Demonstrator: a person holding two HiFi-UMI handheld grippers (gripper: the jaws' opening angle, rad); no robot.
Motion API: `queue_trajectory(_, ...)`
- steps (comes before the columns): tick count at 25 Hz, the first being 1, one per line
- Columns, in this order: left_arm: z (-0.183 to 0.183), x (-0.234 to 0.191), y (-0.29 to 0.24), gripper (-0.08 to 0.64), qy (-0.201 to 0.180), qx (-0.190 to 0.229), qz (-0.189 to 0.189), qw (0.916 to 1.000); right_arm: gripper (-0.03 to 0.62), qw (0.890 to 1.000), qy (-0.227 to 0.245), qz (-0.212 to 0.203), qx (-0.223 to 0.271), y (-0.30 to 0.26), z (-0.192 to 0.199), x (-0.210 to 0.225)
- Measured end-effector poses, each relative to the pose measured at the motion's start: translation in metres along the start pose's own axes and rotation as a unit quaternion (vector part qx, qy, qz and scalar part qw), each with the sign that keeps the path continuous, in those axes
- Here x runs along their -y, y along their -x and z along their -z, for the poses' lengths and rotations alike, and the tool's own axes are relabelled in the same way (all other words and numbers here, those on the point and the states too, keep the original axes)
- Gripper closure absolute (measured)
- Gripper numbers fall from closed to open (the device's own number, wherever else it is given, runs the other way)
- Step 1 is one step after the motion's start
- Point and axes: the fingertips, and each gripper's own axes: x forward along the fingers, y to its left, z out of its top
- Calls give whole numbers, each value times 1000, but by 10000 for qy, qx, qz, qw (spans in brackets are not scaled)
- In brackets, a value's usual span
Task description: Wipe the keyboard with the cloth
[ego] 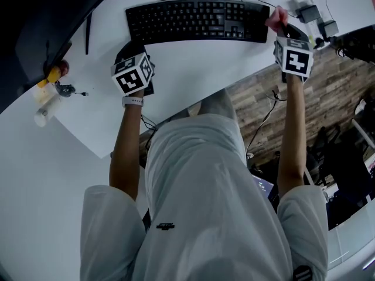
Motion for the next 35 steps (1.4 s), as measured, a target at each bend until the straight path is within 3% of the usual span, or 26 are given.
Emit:
queue_trajectory(8,0,1,0,540,-72,30,38,10000,554,9988,79,-283,-401,-10,21,-24)
queue_trajectory(18,-1,2,0,540,-75,70,114,9999,557,9986,-159,-466,-172,-7,11,-53)
queue_trajectory(35,1,6,0,540,-145,100,222,9996,557,9876,58,-1564,103,-6,-27,-167)
